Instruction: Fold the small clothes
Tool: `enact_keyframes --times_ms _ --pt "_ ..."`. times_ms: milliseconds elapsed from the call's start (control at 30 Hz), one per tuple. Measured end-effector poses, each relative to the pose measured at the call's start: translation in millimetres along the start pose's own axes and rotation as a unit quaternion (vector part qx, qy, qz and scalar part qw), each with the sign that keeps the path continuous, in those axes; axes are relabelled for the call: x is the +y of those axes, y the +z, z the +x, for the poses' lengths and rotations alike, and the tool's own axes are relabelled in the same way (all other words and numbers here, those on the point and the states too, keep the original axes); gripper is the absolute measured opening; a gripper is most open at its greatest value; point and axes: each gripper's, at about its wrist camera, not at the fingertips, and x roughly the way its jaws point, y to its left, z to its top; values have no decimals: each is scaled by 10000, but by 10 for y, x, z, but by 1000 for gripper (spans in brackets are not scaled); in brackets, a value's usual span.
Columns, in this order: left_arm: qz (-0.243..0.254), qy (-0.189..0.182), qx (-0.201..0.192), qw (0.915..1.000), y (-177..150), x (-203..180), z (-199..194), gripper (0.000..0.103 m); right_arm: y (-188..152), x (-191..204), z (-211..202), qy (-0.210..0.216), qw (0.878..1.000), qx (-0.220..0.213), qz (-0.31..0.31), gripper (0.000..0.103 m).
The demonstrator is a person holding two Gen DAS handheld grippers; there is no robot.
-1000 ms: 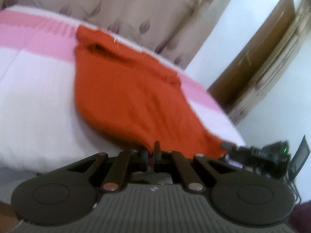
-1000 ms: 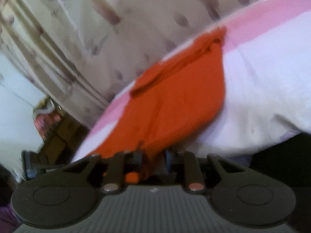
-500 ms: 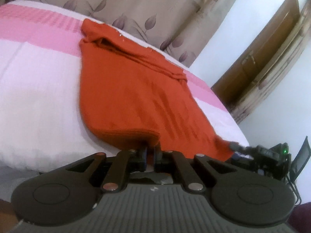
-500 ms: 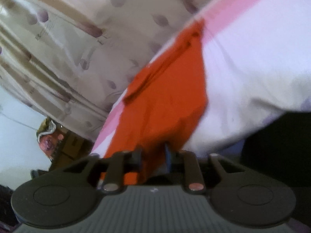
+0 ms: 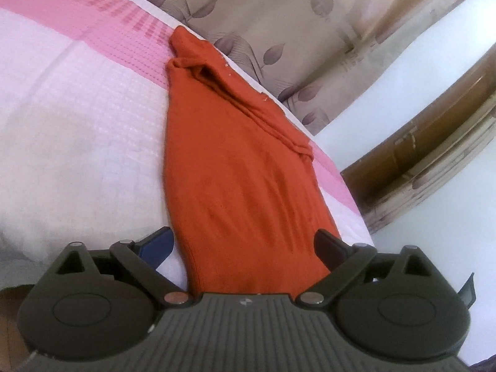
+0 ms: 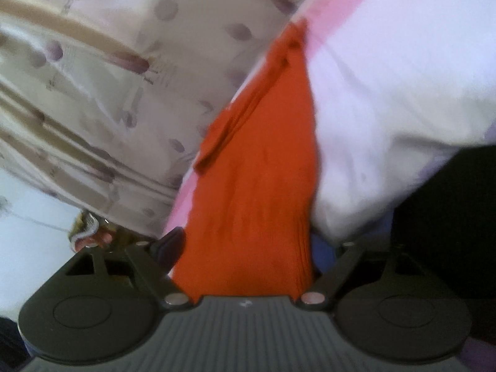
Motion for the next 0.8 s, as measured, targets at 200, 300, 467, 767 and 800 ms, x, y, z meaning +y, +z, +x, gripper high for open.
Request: enact_keyframes --times_ms 200,300,467,767,800 --pt "-93 8 553 9984 -50 40 -11 95 -21 -6 -4 -165 9995 73 -240 37" --pt "-219 -34 594 9980 -97 47 96 94 -31 6 38 -73 9997 85 -236 36" --pt "179 141 752 9969 -142 -35 249 7 -10 -26 77 112 9998 141 -110 37" --pt "232 2 50 9997 -43 -209 72 3 10 27 69 43 9992 40 -383 13" --pt "267 -66 -28 9996 -24 -255 35 3 23 33 47 138 9994 -10 -322 13"
